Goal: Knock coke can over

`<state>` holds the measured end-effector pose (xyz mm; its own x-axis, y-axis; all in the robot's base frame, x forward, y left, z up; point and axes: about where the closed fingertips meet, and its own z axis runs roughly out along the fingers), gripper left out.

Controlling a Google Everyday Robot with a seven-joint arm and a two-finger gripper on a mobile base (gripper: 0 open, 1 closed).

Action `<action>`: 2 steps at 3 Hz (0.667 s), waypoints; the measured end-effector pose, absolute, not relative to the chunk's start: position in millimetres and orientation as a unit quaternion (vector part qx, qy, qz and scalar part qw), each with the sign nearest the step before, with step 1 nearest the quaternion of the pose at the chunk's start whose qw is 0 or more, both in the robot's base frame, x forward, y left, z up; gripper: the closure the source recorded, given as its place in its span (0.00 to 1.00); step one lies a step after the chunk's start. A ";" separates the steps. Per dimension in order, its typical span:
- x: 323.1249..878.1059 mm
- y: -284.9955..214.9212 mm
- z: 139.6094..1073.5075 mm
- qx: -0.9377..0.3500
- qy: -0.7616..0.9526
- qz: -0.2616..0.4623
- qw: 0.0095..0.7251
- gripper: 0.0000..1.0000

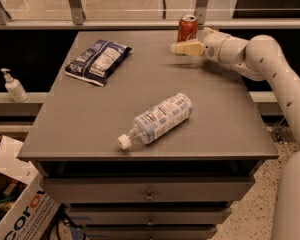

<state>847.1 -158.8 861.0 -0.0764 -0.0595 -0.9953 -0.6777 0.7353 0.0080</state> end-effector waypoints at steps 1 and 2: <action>885.1 -159.4 863.7 -0.283 0.685 0.200 0.641 0.00; 910.2 -171.2 866.6 -0.288 0.686 0.156 0.650 0.18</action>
Offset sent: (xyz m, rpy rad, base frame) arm 0.1004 -0.0382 0.0144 -0.2188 -0.1466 -0.1708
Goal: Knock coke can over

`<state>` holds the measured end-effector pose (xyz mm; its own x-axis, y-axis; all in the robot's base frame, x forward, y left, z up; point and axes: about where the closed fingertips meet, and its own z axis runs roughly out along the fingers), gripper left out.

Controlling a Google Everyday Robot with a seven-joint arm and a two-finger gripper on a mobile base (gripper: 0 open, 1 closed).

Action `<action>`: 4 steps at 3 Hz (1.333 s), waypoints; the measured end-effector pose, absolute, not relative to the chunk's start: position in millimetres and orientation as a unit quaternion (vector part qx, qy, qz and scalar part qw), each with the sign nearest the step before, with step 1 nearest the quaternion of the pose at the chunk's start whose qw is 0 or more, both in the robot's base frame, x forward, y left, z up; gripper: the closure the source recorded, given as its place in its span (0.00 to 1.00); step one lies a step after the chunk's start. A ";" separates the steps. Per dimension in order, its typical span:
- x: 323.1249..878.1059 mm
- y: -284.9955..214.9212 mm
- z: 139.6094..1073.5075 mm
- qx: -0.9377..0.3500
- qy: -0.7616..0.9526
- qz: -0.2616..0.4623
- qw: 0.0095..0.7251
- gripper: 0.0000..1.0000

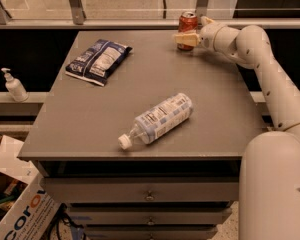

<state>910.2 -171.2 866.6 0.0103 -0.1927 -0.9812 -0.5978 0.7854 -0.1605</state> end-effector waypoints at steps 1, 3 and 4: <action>922.3 -184.2 869.3 -0.286 0.688 0.130 0.655 0.41; 914.6 -187.4 877.7 -0.260 0.688 0.164 0.657 0.88; 895.4 -179.7 884.9 -0.242 0.679 0.229 0.654 1.00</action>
Offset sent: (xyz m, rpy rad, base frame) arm 0.0107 -0.0323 0.0130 0.0229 -0.0083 -0.0712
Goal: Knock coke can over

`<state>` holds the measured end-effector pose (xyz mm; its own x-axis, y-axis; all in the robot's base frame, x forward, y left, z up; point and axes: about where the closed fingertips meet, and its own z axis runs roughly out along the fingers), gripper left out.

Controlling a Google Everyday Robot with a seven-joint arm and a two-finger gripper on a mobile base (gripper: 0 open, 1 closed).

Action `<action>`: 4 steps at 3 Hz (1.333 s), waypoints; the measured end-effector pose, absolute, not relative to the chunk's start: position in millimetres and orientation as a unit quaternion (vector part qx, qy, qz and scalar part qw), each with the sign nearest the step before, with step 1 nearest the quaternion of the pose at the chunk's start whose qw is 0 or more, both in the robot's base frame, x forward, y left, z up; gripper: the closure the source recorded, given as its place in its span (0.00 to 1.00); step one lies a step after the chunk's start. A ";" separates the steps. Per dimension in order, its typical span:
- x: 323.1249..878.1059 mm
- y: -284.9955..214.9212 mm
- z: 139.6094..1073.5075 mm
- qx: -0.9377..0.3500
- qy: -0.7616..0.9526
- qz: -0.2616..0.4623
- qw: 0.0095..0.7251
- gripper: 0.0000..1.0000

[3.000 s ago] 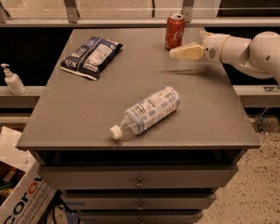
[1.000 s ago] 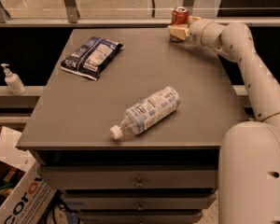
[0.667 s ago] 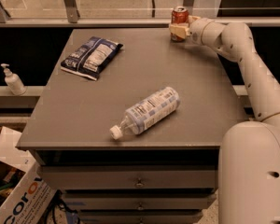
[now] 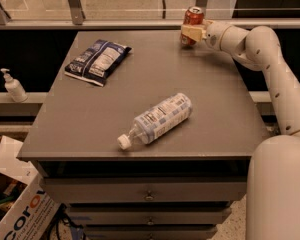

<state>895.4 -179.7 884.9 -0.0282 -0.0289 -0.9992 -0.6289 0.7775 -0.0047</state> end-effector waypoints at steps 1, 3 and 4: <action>867.2 -170.1 898.0 -0.264 0.666 0.270 0.643 1.00; 809.8 -159.6 931.5 -0.405 0.643 0.265 0.594 1.00; 780.7 -153.8 940.6 -0.492 0.626 0.230 0.560 1.00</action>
Offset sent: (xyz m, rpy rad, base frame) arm -0.0935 0.0059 0.0484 -0.1301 0.0117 0.3790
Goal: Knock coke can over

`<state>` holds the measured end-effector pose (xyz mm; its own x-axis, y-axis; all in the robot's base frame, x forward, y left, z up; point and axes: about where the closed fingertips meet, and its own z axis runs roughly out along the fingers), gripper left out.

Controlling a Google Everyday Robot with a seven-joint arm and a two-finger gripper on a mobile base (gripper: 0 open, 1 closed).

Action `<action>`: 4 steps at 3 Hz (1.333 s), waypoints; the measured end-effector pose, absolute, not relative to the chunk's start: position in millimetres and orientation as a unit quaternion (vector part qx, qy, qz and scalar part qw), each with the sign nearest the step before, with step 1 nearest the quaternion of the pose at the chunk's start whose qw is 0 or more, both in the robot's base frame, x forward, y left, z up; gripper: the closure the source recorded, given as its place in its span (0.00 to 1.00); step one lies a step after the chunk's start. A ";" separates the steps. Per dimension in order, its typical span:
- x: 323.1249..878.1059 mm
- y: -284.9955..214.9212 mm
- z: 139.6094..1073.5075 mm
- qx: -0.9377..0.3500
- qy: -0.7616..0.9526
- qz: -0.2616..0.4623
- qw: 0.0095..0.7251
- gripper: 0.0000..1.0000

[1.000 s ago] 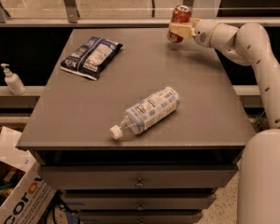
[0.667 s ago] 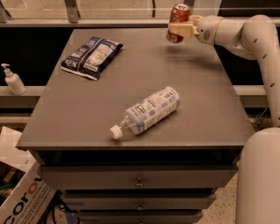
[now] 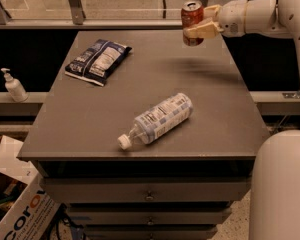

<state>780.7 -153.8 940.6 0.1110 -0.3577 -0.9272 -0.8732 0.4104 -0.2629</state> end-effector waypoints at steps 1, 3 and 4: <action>758.1 -146.3 940.5 -0.571 0.605 0.187 0.522 1.00; 743.9 -142.2 913.1 -0.691 0.564 0.064 0.447 1.00; 739.7 -146.5 898.9 -0.741 0.533 0.011 0.409 1.00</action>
Offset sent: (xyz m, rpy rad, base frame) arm -0.0576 0.0127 -0.0238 -0.5918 -0.2247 0.1827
